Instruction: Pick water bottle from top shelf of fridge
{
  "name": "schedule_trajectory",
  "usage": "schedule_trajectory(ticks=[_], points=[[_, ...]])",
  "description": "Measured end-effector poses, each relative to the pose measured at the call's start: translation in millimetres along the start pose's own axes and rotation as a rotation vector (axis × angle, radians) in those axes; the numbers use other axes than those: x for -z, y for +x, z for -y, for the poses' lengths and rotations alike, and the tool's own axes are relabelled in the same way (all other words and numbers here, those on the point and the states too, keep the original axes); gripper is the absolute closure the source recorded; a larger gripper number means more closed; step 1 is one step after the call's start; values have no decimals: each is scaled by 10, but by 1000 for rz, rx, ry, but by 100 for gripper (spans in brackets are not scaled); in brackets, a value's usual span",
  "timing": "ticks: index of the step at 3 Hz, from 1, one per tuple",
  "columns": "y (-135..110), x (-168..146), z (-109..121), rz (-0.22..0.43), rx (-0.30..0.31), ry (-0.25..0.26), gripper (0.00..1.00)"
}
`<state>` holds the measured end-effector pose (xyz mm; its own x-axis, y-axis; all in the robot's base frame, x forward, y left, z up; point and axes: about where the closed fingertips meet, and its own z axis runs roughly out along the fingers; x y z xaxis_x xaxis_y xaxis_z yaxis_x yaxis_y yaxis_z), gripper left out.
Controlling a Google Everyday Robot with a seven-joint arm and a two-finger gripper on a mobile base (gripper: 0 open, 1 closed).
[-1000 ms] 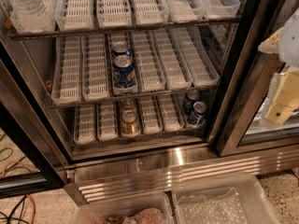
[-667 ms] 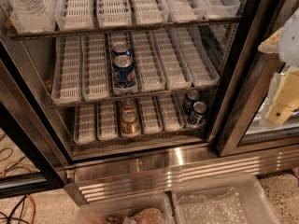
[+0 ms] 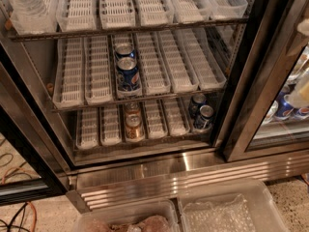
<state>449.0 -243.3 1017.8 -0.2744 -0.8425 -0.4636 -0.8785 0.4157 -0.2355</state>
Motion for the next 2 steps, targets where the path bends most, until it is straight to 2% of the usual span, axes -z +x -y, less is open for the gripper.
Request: schedule_trajectory(ticks=[1, 2], points=[[-165, 445, 131, 215, -80, 89, 0], [-318, 555, 96, 297, -96, 88, 0]])
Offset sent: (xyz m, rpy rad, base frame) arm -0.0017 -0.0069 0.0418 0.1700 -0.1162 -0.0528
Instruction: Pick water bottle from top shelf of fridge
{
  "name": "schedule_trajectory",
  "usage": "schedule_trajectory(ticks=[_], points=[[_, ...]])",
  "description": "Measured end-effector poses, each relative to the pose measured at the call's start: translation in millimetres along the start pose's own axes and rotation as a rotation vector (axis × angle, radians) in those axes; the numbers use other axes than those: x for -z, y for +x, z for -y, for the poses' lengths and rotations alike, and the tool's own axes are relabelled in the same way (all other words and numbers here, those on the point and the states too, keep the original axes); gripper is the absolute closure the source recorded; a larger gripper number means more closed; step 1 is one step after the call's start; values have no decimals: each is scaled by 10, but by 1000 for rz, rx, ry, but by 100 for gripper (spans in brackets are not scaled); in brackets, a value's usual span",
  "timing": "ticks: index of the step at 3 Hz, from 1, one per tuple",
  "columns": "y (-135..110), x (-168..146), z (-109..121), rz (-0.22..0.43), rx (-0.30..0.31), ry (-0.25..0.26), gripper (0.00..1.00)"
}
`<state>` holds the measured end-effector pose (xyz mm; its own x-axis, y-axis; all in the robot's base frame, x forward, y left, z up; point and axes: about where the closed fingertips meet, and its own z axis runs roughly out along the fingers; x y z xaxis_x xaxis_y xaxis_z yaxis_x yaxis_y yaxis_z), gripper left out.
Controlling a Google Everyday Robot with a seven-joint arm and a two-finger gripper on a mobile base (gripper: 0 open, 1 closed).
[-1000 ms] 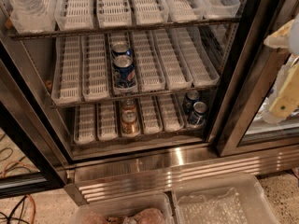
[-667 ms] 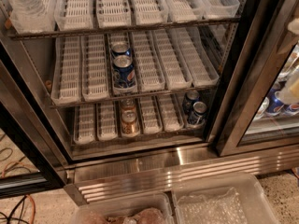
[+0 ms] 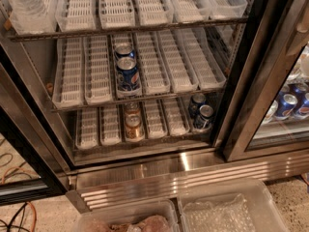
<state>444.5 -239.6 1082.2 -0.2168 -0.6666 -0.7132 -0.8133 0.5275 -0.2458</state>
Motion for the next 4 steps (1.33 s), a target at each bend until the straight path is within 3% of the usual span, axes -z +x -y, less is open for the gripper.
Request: schedule_trajectory(ticks=[1, 2, 3, 4], points=[[-4, -4, -3, 0, 1, -2, 0], [-116, -22, -60, 44, 19, 1, 0], [-466, -79, -285, 145, 50, -10, 0], [-1103, -161, -796, 280, 99, -63, 0]])
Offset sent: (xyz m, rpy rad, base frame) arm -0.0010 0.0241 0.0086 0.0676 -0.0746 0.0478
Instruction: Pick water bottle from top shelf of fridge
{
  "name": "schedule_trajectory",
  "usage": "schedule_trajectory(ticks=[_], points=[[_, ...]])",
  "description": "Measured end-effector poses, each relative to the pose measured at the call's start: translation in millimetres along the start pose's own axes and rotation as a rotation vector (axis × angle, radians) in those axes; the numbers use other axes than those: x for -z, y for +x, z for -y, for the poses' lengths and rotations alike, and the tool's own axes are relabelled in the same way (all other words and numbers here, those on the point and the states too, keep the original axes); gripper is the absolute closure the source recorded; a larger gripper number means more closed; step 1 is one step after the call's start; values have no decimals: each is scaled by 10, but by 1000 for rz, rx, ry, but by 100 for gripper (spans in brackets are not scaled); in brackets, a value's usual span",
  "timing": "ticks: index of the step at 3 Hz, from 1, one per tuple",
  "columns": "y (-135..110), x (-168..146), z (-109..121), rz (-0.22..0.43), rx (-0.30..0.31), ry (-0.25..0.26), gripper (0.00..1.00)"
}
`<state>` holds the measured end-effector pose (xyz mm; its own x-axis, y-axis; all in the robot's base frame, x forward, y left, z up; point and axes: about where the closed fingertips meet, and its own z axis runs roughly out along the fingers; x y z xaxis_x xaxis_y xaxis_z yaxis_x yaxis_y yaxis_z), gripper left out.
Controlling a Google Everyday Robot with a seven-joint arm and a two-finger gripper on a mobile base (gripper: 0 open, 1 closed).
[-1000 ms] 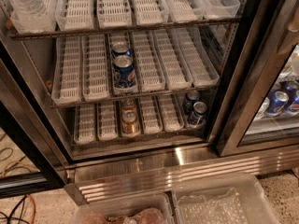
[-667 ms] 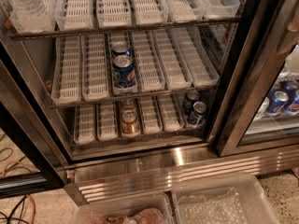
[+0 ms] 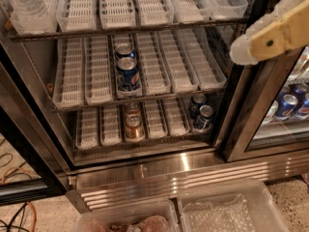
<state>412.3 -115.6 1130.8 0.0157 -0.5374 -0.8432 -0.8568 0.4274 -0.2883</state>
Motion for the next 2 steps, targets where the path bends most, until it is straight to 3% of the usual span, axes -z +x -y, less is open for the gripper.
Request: schedule_trajectory(ticks=[2], points=[[13, -3, 13, 26, -23, 27, 0]])
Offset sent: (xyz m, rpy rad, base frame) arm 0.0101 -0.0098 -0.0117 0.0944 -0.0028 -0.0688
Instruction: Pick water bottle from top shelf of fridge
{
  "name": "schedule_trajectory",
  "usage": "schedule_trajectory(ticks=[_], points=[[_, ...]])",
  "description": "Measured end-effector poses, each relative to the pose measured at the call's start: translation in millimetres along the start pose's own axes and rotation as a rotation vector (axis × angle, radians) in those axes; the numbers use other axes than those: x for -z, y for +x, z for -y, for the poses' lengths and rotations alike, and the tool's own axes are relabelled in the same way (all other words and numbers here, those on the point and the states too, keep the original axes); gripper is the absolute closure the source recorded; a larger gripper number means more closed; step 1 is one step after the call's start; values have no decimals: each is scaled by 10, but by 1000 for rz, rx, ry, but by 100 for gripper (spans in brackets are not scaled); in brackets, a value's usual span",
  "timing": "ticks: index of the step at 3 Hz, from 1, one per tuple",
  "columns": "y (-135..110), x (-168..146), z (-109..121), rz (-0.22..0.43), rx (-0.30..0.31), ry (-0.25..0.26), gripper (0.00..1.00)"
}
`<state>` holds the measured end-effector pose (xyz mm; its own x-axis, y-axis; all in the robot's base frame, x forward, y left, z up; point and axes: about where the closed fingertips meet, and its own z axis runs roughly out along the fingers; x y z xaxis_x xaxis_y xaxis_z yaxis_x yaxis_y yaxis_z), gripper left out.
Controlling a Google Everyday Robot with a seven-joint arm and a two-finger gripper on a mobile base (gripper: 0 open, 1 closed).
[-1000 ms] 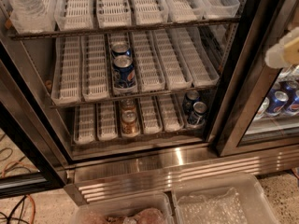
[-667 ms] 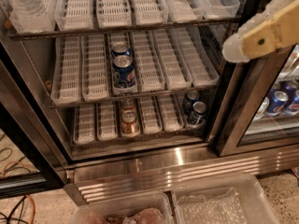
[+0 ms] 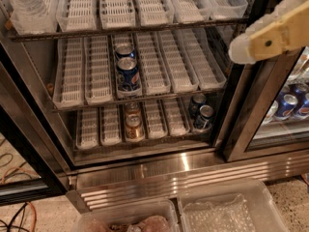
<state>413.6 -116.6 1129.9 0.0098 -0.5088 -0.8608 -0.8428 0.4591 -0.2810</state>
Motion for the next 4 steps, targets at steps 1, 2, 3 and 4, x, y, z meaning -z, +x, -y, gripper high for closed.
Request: schedule_trajectory(ticks=[1, 2, 3, 4], points=[[-23, -420, 132, 54, -43, -7, 0], [-280, -1020, 229, 156, -78, -31, 0], [-641, -1636, 186, 260, -96, -62, 0], [-1118, -2135, -189, 340, -26, -149, 0]])
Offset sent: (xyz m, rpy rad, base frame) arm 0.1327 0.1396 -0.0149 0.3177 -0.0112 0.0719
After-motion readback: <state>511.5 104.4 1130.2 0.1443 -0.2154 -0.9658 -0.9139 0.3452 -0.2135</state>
